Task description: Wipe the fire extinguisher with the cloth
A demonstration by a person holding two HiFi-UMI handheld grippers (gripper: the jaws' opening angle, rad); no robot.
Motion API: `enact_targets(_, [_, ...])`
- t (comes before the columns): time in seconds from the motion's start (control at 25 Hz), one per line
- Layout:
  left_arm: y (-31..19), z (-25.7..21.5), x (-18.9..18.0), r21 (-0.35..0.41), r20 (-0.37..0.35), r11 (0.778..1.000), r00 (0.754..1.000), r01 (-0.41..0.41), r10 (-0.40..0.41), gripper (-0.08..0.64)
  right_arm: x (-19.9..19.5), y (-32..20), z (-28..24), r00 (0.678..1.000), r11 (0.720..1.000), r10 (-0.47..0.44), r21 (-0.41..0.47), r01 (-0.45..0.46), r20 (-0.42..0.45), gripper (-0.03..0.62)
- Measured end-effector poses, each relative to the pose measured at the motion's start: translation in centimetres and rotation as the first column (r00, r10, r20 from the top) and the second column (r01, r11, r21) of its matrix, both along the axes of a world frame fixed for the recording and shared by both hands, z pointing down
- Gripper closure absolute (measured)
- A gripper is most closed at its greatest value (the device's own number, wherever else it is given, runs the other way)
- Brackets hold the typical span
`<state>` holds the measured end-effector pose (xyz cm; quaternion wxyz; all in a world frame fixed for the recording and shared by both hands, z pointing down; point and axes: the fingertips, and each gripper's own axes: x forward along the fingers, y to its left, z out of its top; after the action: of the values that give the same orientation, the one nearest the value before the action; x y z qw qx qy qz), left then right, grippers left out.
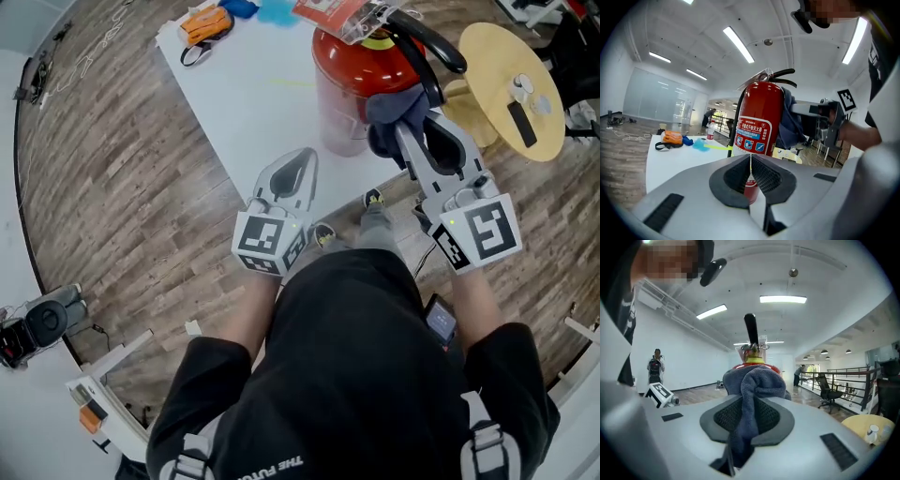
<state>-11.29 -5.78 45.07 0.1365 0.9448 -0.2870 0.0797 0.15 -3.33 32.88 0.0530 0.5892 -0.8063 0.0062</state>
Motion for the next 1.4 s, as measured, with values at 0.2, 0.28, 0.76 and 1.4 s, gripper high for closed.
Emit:
enact_targets(0.2, [-0.5,0.4,-1.6,-0.012,0.004,1.000,1.000,0.025,-0.025,0.531,-0.9,0.3,-5.4,0.998,0.995,0.001,0.098,0.005,-0.059,0.523])
enact_targets(0.28, [-0.8,0.6,-2.0,-0.018,0.003,0.999,0.999,0.038,-0.038,0.531,-1.8,-0.4,-5.7,0.992,0.994,-0.004,0.106,0.018,-0.126,0.523])
enact_targets(0.76, [-0.6,0.5,-1.8,-0.023,0.000,1.000,1.000,0.010,-0.010,0.531,-3.8,0.2,-1.3,0.995,0.996,-0.076,-0.051,0.073,-0.058,0.523])
enact_targets(1.4, [-0.1,-3.7,3.1,0.049,-0.098,0.999,0.995,-0.023,0.027,0.528,7.4,-6.3,2.2,0.998,0.996,-0.034,-0.076,0.038,0.049,0.523])
